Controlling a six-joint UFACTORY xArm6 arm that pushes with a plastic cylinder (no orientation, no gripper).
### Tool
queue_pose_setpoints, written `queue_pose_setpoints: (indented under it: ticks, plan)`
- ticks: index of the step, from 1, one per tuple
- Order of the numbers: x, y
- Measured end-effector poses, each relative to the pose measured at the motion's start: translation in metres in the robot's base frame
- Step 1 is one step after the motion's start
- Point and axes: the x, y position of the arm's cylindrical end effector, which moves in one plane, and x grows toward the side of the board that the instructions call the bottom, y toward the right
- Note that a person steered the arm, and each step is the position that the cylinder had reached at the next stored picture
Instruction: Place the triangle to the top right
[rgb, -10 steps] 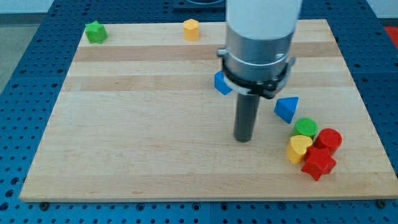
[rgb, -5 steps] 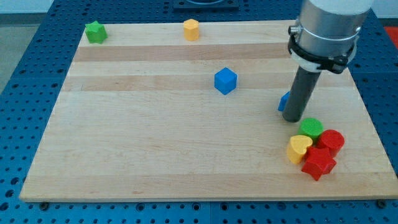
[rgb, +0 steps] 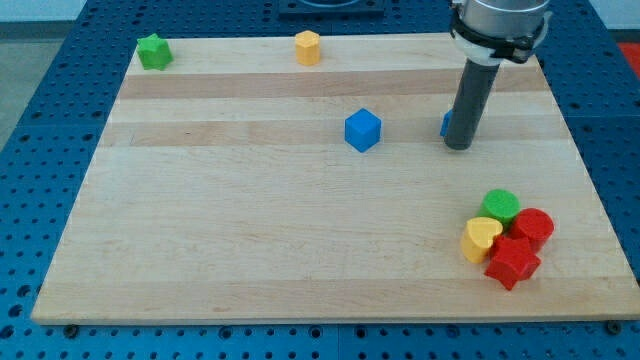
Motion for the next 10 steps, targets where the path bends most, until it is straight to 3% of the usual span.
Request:
queue_pose_setpoints:
  ticks: [8, 10]
  plan:
    - [-0.123, 0.01]
    - [-0.111, 0.012]
